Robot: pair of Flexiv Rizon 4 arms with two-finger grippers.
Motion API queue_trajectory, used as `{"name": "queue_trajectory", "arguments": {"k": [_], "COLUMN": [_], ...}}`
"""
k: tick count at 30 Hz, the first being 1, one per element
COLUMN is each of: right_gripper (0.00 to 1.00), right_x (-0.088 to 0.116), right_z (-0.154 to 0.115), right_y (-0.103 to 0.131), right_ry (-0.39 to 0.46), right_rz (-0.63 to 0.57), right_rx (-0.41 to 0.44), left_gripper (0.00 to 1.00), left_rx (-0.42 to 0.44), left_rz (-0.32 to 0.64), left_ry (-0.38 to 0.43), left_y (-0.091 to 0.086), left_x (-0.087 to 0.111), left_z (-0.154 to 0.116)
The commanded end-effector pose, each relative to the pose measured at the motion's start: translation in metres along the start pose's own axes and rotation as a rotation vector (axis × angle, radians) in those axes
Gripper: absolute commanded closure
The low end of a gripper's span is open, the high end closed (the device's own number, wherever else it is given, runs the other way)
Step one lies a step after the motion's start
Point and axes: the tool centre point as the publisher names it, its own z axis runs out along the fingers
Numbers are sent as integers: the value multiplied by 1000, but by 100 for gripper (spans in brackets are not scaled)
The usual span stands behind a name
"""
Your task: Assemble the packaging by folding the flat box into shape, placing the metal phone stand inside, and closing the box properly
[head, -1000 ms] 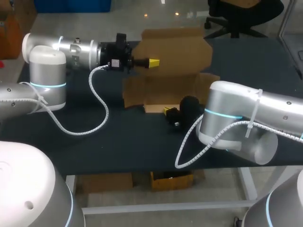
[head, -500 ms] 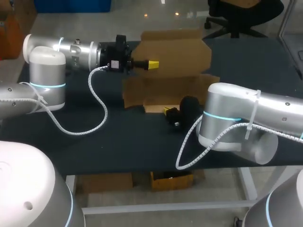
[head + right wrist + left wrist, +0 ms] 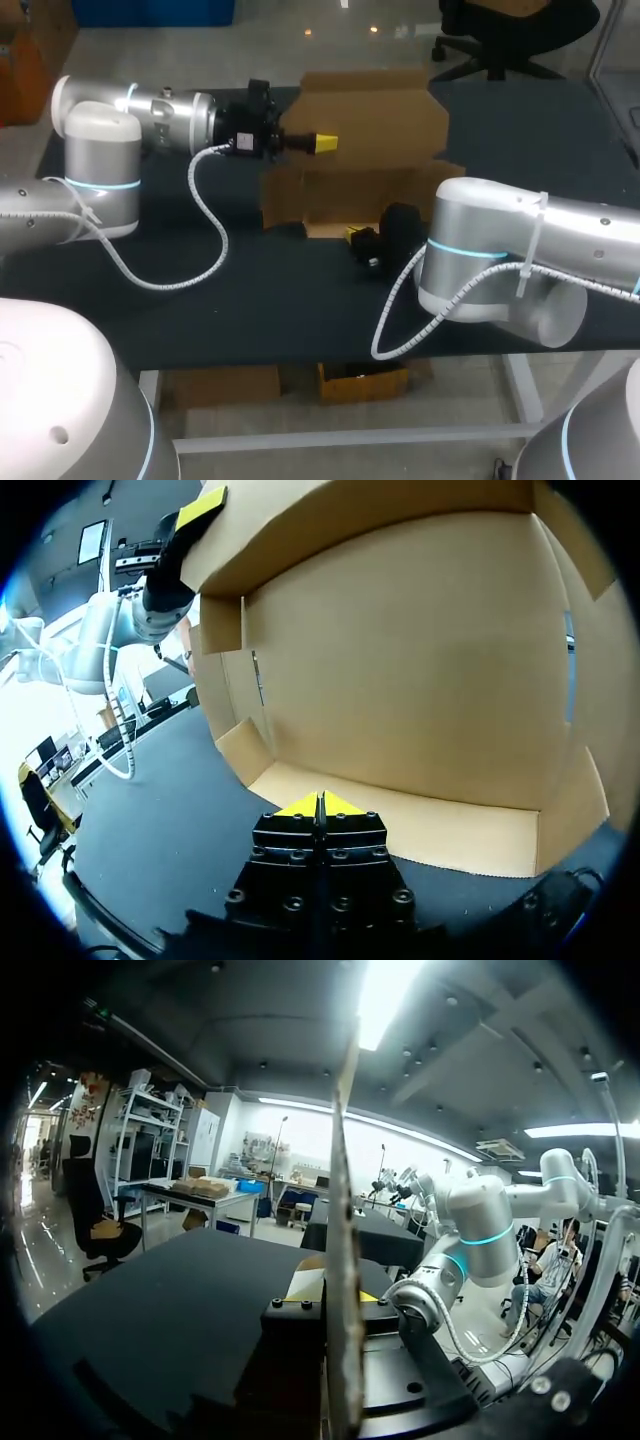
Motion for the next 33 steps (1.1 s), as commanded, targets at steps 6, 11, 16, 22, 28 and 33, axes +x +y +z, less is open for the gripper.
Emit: {"name": "queue_trajectory", "arguments": {"k": [6,11,16,22,28,33], "right_gripper": [100,100,100,100,100,100], "right_x": [0,0,0,0,0,0], "right_z": [5,5,5,5,5,5], "right_y": [-4,-4,-4,-4,-4,-4], "right_ry": [-4,-4,-4,-4,-4,-4], "right_rz": [-1,-1,-1,-1,-1,-1], "right_rx": [0,0,0,0,0,0], "left_gripper": [100,100,100,100,100,100], "left_rx": [5,6,9,8,9,7], "left_rz": [2,4,6,12,10,12], "left_ry": [-2,-3,-1,3,-4,-9], "left_y": [6,8,8,10,10,10], "left_x": [2,4,8,11,11,10], "left_z": [2,1,1,1,2,2]}}
